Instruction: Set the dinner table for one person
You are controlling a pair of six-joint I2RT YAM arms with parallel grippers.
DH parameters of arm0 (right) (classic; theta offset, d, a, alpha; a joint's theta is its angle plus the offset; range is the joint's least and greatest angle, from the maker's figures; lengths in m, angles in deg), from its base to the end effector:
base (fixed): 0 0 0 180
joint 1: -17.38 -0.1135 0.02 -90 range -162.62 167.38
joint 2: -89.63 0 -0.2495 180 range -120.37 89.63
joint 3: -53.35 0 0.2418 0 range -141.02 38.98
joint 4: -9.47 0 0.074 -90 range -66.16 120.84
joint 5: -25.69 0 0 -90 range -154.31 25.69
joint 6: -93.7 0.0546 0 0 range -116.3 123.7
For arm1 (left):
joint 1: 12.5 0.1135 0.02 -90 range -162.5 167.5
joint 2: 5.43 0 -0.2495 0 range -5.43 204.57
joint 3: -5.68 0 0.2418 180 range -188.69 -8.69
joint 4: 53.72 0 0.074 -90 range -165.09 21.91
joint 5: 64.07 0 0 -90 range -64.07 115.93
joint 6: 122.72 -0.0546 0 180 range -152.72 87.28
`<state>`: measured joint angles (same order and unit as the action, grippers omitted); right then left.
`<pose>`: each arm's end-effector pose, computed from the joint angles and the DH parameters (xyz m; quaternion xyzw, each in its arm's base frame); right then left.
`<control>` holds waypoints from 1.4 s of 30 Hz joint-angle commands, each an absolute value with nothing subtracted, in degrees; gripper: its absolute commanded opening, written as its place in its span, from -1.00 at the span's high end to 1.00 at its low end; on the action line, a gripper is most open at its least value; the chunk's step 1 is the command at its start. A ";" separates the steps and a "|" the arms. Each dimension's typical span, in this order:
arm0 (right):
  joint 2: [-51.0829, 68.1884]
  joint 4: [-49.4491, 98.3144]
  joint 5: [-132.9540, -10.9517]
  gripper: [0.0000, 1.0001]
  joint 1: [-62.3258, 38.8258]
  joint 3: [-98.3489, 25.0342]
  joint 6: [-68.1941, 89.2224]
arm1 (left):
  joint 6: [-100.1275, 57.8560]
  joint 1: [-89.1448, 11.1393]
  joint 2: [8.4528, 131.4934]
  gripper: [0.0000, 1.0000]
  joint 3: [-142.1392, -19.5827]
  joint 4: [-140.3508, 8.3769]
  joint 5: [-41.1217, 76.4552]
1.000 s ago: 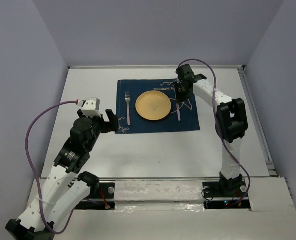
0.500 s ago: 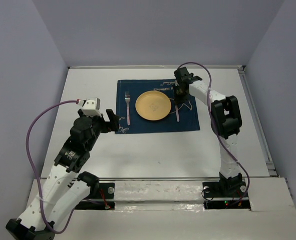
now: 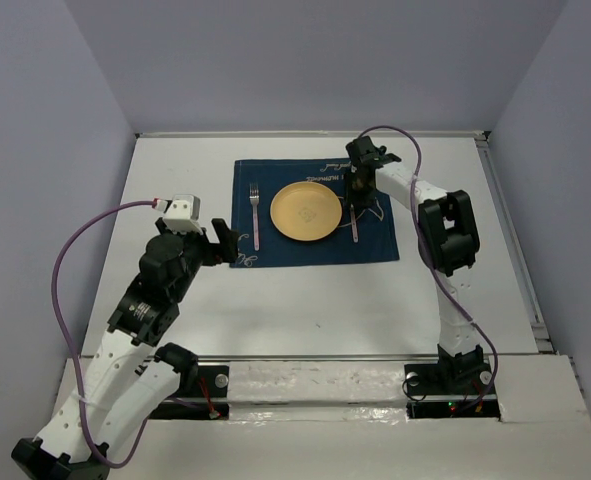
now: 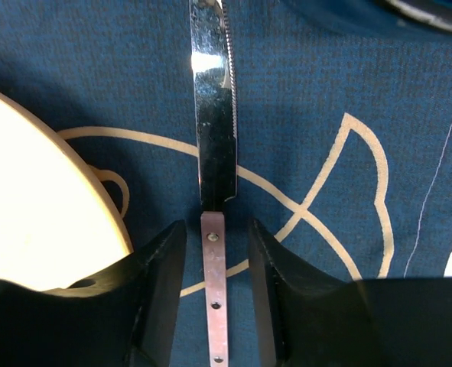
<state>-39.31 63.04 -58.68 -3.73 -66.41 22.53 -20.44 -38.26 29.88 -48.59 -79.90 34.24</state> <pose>0.4444 0.1658 0.1549 -0.0077 0.9707 0.0355 0.2374 0.1584 -0.0677 0.3202 0.0402 0.7487 -0.1635 0.6412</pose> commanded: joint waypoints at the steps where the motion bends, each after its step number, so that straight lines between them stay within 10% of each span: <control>1: -37.02 60.14 -59.30 0.07 -4.24 -68.60 23.47 | -21.03 -37.64 28.84 -0.98 -50.44 -76.97 33.67; 20: 22.80 45.81 -62.13 0.03 -7.06 -28.28 22.33 | -20.06 -35.18 23.22 -0.98 -50.79 -72.93 23.56; 23: 37.35 45.37 -59.04 -0.99 -7.06 -22.12 23.38 | -19.01 -35.18 22.60 -0.98 -53.33 -72.84 22.94; 34: 73.25 44.58 -52.10 -0.99 -7.06 -2.35 30.50 | -17.07 -35.18 18.04 -0.98 -55.63 -73.54 21.09; 42: 73.82 42.39 -50.69 -0.99 -7.06 1.01 32.27 | -17.16 -35.18 16.62 -0.98 -52.02 -73.89 19.69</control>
